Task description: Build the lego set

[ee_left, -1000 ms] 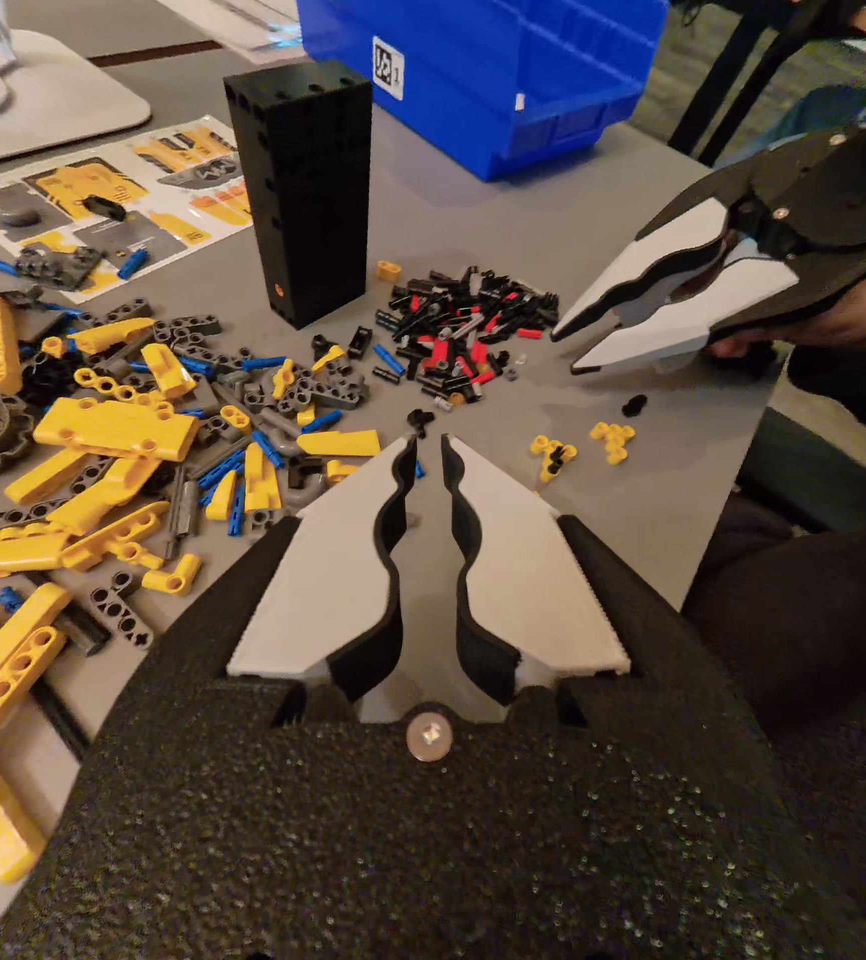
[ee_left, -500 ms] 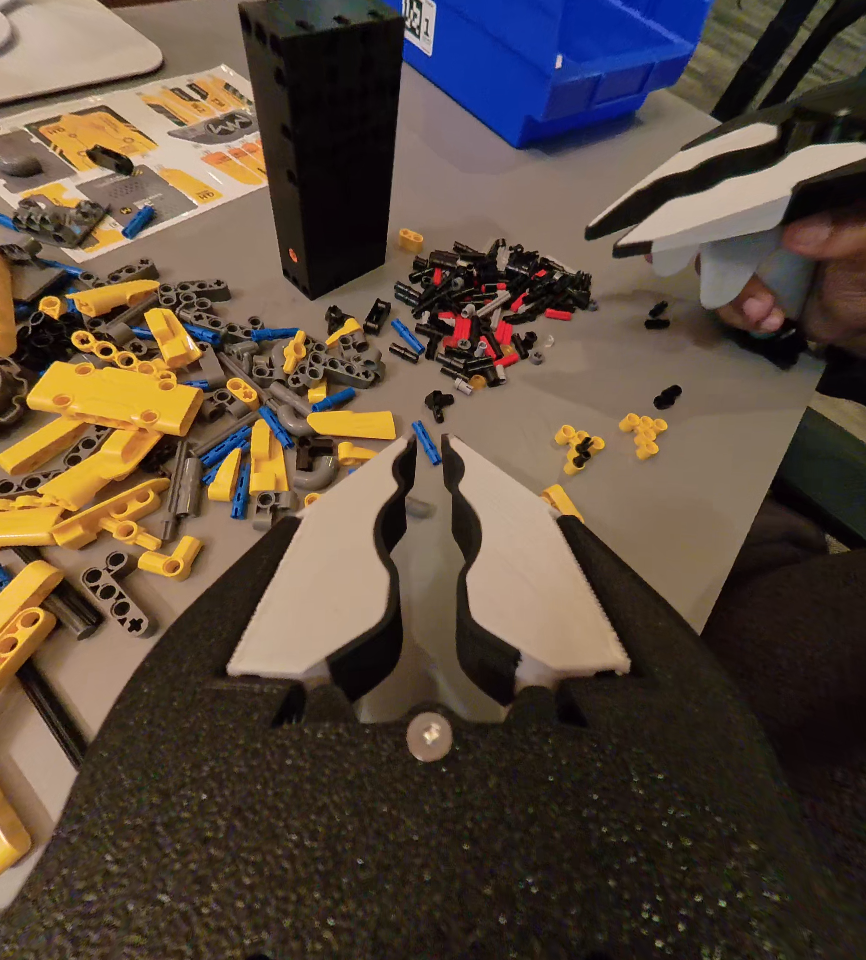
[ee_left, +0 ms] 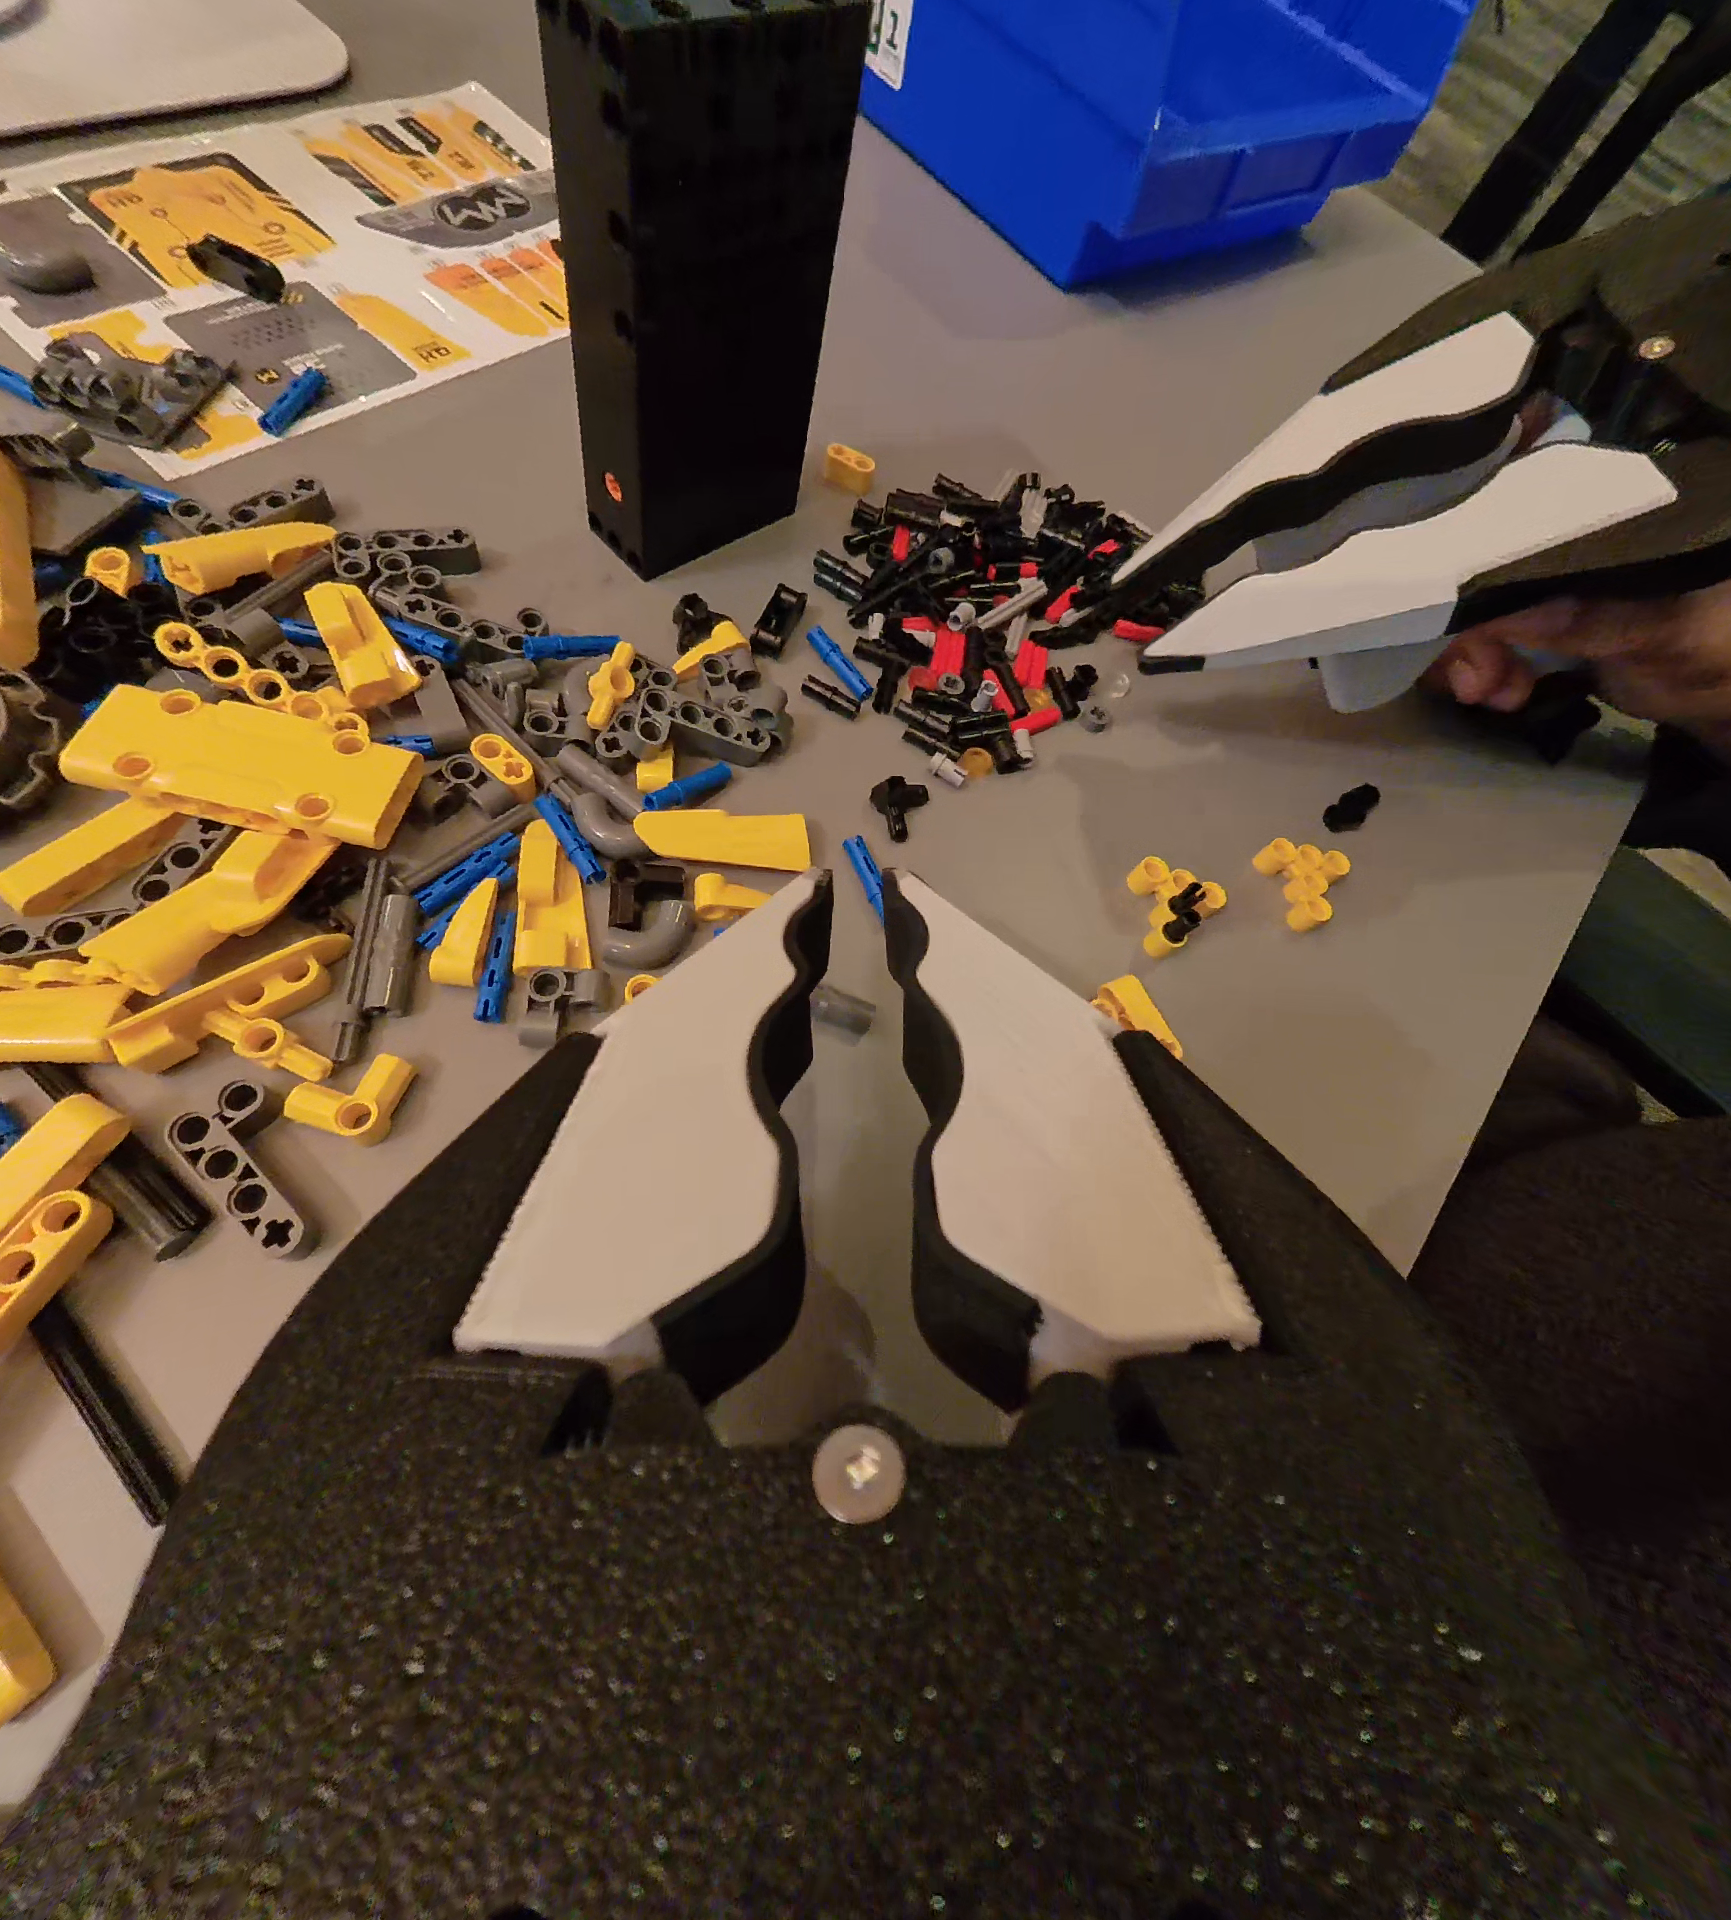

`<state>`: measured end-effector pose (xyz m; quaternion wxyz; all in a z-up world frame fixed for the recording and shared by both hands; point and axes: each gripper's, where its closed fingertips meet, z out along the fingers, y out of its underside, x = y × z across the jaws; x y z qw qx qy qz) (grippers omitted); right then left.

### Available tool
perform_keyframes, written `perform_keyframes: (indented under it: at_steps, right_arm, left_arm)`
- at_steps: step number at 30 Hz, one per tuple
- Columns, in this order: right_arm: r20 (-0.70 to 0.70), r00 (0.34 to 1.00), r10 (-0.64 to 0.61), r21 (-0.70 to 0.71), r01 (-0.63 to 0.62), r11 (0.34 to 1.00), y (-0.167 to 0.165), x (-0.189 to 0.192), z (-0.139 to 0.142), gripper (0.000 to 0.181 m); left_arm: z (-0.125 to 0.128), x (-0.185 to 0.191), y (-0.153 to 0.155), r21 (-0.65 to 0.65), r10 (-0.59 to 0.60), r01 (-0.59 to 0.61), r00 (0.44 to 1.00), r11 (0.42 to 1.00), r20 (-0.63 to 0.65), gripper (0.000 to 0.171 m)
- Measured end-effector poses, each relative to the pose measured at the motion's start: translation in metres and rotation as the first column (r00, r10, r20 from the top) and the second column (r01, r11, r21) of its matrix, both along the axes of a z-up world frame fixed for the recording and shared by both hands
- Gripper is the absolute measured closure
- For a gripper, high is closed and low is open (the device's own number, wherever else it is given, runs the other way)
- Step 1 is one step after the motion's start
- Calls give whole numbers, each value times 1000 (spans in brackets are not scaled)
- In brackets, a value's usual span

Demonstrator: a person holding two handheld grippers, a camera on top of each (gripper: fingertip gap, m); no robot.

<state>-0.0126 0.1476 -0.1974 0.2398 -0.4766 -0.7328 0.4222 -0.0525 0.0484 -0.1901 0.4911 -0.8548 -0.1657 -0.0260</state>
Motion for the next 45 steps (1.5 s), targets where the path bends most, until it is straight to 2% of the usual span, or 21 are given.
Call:
perform_keyframes:
  at_steps: [11,25,41,45]
  right_arm:
    - [-46,998,-47,-48,45,998,8,-3,10,161]
    - [-6,1000,-13,137,13,991,-1,-3,-8,160]
    - [-5,1000,-10,127,10,992,-1,-3,-8,160]
    - [-24,1000,-4,79,5,997,-1,-2,-2,160]
  left_arm:
    - [0,3,1,-10,-12,11,999,1000,-40,163]
    - [-5,2,1,-38,-11,11,1000,999,-19,163]
    - [-9,3,2,-64,-16,15,1000,998,-12,162]
    - [-9,2,2,-60,-15,15,1000,998,-7,163]
